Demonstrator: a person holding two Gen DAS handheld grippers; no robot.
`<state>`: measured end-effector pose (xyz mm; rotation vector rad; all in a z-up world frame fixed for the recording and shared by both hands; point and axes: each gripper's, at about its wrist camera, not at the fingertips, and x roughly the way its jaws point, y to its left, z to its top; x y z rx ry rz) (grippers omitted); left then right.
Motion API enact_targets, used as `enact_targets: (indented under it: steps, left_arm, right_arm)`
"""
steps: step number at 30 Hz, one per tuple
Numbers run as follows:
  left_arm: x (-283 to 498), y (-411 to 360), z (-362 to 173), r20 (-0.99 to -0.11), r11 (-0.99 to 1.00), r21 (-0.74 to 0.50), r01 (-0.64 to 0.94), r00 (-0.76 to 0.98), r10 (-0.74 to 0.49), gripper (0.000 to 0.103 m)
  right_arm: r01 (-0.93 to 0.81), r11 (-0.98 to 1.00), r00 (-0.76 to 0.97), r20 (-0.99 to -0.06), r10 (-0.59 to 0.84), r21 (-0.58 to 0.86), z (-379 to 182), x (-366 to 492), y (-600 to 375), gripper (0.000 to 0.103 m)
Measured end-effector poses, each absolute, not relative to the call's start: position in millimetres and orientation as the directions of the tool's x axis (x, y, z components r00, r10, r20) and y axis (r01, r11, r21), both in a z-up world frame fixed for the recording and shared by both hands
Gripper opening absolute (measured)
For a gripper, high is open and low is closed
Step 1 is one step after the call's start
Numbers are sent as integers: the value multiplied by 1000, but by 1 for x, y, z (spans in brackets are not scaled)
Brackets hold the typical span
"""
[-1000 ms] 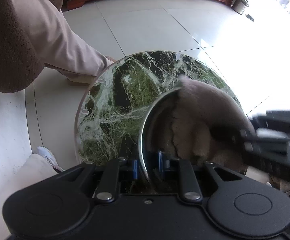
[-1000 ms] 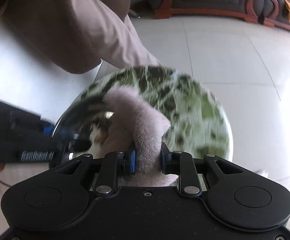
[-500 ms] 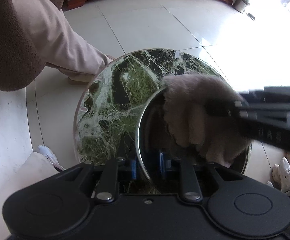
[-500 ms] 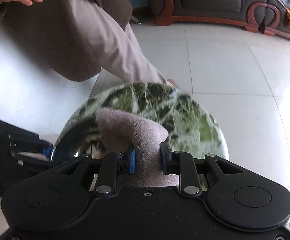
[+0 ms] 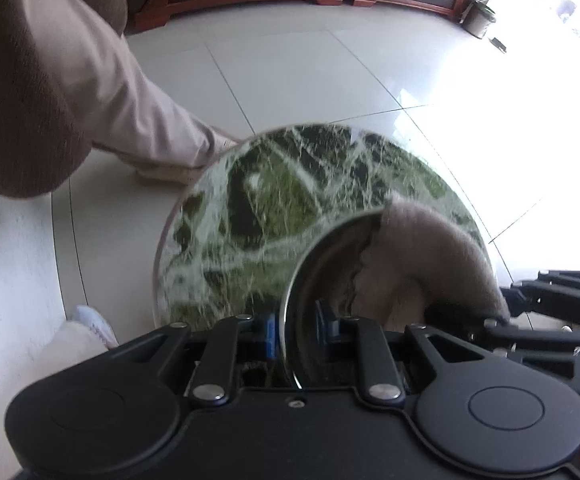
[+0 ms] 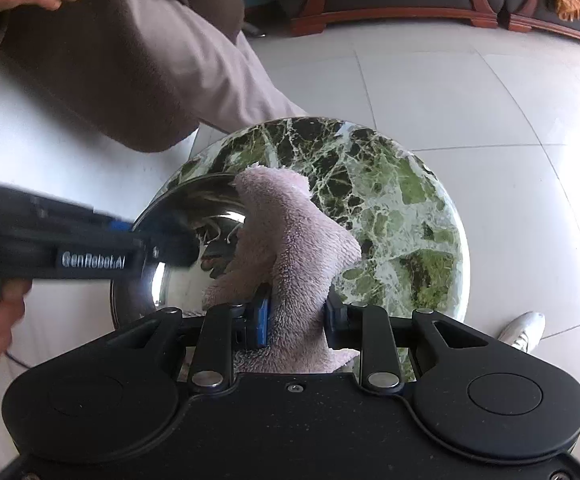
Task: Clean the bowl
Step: 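Wipe the bowl wall by the rim with the right gripper while the left gripper holds the rim, then rub the pink towel around the bowl interior with the right gripper while the left gripper holds the rim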
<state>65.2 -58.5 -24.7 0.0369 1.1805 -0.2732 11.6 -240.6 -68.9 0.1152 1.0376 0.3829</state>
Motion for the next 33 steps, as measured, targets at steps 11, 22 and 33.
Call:
enact_targets:
  steps: [11,22,33]
  left_arm:
    - [42,-44,-25,-940,956,-137,261,270,-208,13]
    - [63,-44,-29,-937,955,-143,261,274,-215,15]
    - [63,-44,-32,-938,954,-148,259,270,-219,15]
  right_arm:
    - [-427,886,429,-822,374,180,-66,30,-227,25]
    - [-564,823,408,-843,350,69,-58,36,-209,25]
    - [-622,782,482,-810,334,-47,-34,43,-196,37]
